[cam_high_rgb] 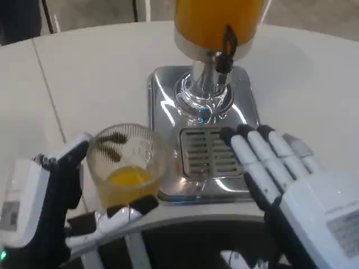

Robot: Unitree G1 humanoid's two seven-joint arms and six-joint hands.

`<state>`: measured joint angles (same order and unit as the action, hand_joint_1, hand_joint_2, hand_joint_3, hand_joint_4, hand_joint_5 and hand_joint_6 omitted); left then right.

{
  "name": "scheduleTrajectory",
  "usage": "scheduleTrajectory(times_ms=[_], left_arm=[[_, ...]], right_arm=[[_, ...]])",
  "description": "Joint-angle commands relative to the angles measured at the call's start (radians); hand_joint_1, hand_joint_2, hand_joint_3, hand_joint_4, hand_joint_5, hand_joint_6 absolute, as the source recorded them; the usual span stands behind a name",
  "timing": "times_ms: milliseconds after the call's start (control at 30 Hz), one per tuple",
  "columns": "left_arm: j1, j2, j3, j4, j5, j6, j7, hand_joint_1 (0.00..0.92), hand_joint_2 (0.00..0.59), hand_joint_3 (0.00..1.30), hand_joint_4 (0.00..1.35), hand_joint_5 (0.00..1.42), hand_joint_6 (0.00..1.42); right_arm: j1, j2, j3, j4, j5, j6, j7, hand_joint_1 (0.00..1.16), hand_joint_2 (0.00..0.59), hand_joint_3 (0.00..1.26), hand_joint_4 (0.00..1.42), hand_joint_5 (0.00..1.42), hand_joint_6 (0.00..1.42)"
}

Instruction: Grasp the cup under the faucet to collect the drink, then remove the cup.

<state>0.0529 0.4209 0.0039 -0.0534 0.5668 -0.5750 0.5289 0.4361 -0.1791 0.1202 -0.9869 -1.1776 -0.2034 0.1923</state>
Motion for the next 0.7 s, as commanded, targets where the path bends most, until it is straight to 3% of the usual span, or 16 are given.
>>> scheduleTrajectory(times_ms=[33, 267, 700], left_arm=[[0.057, -0.016, 0.036, -0.053, -0.021, -0.043, -0.024, 0.541, 0.089, 1.14, 1.15, 1.42, 1.42], [0.131, -0.047, 0.068, -0.125, -0.038, -0.063, -0.069, 0.540, 0.089, 1.14, 1.15, 1.42, 1.42], [0.214, -0.103, 0.089, -0.190, -0.048, -0.103, -0.133, 0.539, 0.090, 1.14, 1.15, 1.42, 1.42]], right_arm=[[0.034, -0.003, -0.018, 0.012, -0.011, -0.030, -0.035, 0.41, 0.434, 0.00, 0.00, 0.00, 0.05], [0.042, 0.007, -0.043, 0.016, 0.002, -0.035, -0.038, 0.39, 0.447, 0.00, 0.00, 0.00, 0.05], [0.057, 0.034, -0.029, 0.042, -0.023, -0.046, -0.052, 0.38, 0.446, 0.00, 0.00, 0.00, 0.03]])
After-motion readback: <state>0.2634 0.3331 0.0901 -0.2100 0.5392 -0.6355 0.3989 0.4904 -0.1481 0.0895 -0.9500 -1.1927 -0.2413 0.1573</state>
